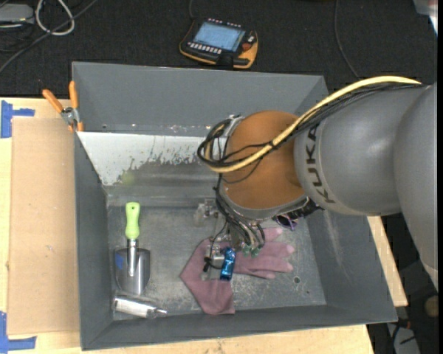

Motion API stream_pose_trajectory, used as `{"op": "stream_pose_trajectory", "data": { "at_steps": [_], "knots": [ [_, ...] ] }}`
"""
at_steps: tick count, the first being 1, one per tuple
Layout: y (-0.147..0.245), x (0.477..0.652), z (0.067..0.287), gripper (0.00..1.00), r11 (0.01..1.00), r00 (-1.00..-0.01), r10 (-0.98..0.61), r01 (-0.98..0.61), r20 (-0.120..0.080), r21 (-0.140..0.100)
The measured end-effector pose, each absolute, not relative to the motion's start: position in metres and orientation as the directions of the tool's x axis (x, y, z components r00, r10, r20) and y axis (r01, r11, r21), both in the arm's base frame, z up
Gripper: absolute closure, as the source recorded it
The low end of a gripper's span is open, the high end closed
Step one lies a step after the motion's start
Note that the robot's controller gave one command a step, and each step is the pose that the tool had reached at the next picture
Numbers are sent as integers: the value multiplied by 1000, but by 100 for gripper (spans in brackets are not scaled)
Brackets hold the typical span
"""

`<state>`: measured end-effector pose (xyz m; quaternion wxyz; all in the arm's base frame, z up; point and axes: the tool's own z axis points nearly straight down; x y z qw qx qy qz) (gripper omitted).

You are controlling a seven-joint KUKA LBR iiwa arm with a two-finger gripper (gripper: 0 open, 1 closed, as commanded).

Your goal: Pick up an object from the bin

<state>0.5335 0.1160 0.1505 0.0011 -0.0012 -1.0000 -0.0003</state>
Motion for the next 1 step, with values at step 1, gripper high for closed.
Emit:
{"op": "stream_pose_trajectory", "data": {
  "at_steps": [1],
  "knots": [
    [63, 584, 68, 0, 952, -952, -307, -307, 7, 3]
  ]
}}
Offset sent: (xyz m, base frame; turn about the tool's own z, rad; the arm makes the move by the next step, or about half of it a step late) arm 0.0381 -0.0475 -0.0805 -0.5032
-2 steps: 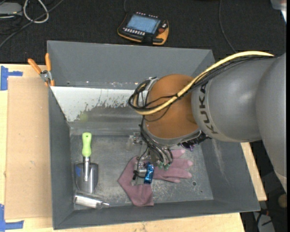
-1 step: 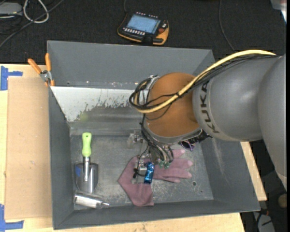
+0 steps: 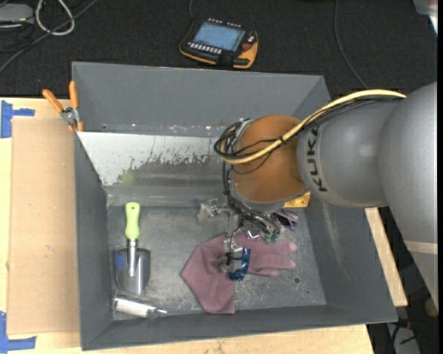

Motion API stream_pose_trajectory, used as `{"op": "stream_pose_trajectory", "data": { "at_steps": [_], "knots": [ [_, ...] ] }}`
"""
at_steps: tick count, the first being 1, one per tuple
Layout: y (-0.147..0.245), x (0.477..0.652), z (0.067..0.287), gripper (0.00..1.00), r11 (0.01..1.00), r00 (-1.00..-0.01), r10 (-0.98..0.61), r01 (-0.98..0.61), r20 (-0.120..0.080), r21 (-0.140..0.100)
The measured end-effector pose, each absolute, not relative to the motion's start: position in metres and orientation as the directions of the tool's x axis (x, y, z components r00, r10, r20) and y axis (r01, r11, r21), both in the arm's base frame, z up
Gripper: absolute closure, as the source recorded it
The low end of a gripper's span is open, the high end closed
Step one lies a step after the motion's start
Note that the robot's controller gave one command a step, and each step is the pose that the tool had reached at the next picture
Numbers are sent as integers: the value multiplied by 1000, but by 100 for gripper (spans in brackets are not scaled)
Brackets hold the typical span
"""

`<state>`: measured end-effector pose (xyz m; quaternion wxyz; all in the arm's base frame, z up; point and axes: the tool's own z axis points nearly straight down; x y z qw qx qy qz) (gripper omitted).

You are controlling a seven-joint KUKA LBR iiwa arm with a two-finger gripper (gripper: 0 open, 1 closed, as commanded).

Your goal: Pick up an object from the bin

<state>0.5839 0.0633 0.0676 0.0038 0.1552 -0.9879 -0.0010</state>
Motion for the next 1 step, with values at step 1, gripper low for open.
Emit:
{"op": "stream_pose_trajectory", "data": {
  "at_steps": [1],
  "knots": [
    [70, 571, 69, 0, 879, -879, -477, -477, 2, 5]
  ]
}}
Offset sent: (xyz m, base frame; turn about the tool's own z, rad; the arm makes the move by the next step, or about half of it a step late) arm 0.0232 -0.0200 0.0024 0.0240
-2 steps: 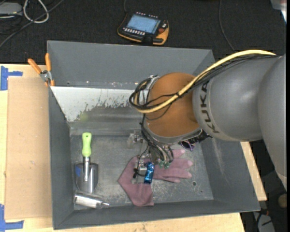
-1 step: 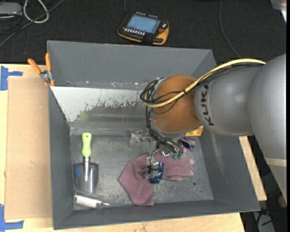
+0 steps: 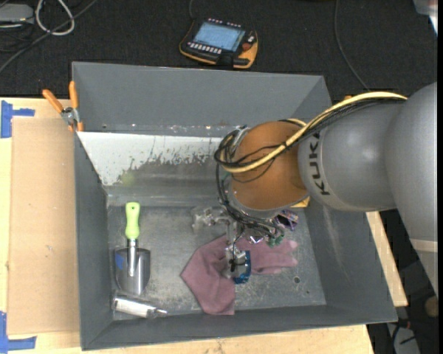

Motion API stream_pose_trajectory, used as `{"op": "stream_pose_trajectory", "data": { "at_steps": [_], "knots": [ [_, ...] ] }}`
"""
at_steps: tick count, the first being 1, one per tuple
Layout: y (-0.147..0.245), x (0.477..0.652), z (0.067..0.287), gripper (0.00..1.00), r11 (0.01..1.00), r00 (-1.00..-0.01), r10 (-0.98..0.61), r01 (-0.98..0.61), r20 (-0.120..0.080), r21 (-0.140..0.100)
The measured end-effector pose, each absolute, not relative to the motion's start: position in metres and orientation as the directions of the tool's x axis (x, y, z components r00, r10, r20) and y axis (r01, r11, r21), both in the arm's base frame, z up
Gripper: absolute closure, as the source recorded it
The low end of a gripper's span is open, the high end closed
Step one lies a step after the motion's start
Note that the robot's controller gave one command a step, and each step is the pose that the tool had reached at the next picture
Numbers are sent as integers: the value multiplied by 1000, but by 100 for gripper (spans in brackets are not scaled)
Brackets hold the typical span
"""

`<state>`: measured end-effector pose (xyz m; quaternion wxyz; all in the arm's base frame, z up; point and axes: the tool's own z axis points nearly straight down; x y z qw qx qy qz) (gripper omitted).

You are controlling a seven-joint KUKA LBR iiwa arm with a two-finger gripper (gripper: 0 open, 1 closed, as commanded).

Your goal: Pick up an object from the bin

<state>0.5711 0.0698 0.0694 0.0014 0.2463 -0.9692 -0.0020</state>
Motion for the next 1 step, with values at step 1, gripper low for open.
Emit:
{"op": "stream_pose_trajectory", "data": {
  "at_steps": [1],
  "knots": [
    [44, 607, 70, 0, 959, -959, -283, -283, 5, 5]
  ]
}}
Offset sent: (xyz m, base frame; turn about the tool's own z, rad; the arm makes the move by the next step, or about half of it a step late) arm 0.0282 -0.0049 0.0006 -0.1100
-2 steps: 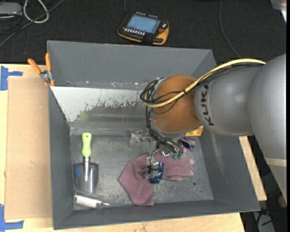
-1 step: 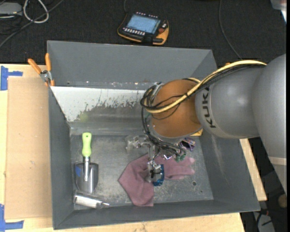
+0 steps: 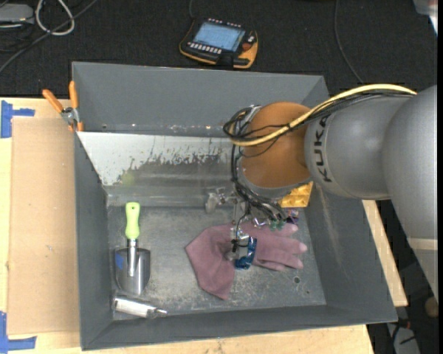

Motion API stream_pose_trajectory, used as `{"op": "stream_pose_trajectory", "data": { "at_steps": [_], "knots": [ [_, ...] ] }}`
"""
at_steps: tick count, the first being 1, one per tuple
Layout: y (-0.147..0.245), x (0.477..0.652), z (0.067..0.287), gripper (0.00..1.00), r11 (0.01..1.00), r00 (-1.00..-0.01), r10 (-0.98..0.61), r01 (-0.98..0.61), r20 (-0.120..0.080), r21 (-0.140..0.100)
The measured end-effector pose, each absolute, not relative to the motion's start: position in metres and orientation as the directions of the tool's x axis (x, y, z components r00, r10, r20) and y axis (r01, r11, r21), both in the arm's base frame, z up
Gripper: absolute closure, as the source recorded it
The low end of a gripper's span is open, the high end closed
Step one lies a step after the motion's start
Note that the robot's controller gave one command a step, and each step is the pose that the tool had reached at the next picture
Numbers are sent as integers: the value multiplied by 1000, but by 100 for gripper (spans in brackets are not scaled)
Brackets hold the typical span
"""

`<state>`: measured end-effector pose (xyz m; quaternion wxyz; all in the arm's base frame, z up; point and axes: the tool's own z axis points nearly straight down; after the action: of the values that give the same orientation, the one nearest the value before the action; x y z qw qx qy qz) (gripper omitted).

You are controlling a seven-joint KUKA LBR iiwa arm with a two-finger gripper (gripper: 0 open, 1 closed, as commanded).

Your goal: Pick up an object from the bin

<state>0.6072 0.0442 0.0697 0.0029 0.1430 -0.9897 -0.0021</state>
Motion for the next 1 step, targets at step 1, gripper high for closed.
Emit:
{"op": "stream_pose_trajectory", "data": {
  "at_steps": [1],
  "knots": [
    [66, 599, 69, 0, 821, -821, -570, -570, 2, 8]
  ]
}}
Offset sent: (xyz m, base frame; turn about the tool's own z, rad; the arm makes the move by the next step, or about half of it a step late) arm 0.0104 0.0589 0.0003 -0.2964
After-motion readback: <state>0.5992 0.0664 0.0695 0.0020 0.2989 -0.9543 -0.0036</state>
